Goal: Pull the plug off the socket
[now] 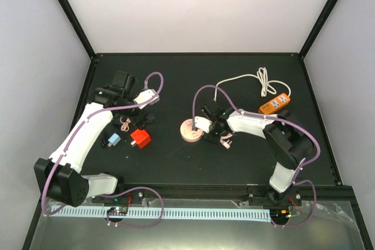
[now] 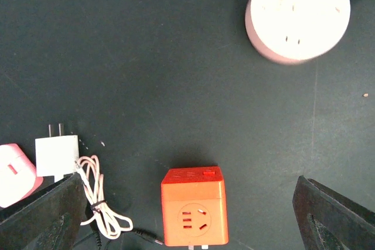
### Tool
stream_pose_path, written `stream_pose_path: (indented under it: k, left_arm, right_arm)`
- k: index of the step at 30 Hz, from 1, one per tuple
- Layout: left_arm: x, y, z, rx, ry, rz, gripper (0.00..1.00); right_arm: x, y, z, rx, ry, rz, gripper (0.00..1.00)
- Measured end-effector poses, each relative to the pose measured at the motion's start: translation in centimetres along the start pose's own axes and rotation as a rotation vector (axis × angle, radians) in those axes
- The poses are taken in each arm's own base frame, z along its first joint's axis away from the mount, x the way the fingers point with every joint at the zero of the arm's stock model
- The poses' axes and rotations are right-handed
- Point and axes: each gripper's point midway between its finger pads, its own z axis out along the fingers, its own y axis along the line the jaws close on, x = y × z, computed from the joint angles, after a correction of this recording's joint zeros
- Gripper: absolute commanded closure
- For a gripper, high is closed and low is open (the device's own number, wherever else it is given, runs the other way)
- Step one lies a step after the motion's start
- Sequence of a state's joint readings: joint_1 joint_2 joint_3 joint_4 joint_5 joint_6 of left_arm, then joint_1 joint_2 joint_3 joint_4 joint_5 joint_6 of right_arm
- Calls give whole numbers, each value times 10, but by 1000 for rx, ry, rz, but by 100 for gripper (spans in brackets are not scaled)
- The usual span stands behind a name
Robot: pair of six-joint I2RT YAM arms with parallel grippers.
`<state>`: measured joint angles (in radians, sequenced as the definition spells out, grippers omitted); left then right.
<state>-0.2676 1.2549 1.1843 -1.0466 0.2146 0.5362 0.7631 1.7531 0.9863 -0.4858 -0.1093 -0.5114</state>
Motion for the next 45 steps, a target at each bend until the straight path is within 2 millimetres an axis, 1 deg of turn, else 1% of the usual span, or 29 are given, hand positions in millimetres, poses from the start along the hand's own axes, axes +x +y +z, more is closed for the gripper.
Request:
stream_pose_path:
  k: [3,6,11,12,14,17,21,22,23,27,30,33,34,36,39,41,42,45]
  left_arm:
    - [0,-1,3,11,3,-5,1]
    - [0,-1,5,17,7,-10,1]
    - [-1,-1,5,18,1,-16,1]
    - [-2,-1,5,17,0,-17,1]
    - [-2,-1,5,17,-2,-21,1]
    - [-4,1,5,12,-10,-29,1]
    - [-10,4,5,-1,-33,-44,1]
    - [-12,5,4,-5,-40,-47,1]
    - [-13,6,4,-9,-47,-52,1]
    - [-18,8,4,-17,-66,-74,1]
    - [-20,9,2,-13,-77,-97,1]
    - [-26,12,-4,-1,-107,-121,1]
    - [-29,14,-8,0,-122,-128,1]
    - [-37,20,-17,-4,-157,-141,1]
    - [-46,30,-32,-20,-203,-156,1]
    - [-53,39,-45,-37,-240,-171,1]
    - [-55,43,-51,-42,-255,-179,1]
    - [-59,60,-70,-48,-307,-226,1]
  right_arm:
    - [20,-24,-5,23,17,48,99]
    - [45,-45,-12,42,37,96,99]
    - [87,-70,-23,69,66,160,98]
    - [91,-71,-24,68,71,158,98]
    - [110,-83,-30,81,83,202,97]
    - [132,-92,-37,89,103,243,96]
    - [157,-94,-46,86,131,282,94]
    - [161,-94,-47,85,135,287,92]
    - [166,-93,-49,82,140,294,86]
    - [177,-90,-55,68,155,312,52]
    - [176,-83,-63,41,151,317,34]
    - [160,-85,-82,40,98,334,23]
    - [151,-90,-93,49,66,333,21]
    - [128,-104,-121,92,-14,330,13]
    - [92,-125,-168,166,-141,326,6]
    - [68,-139,-203,217,-233,321,1]
    - [57,-144,-220,240,-280,320,0]
    - [35,-150,-257,282,-387,340,0]
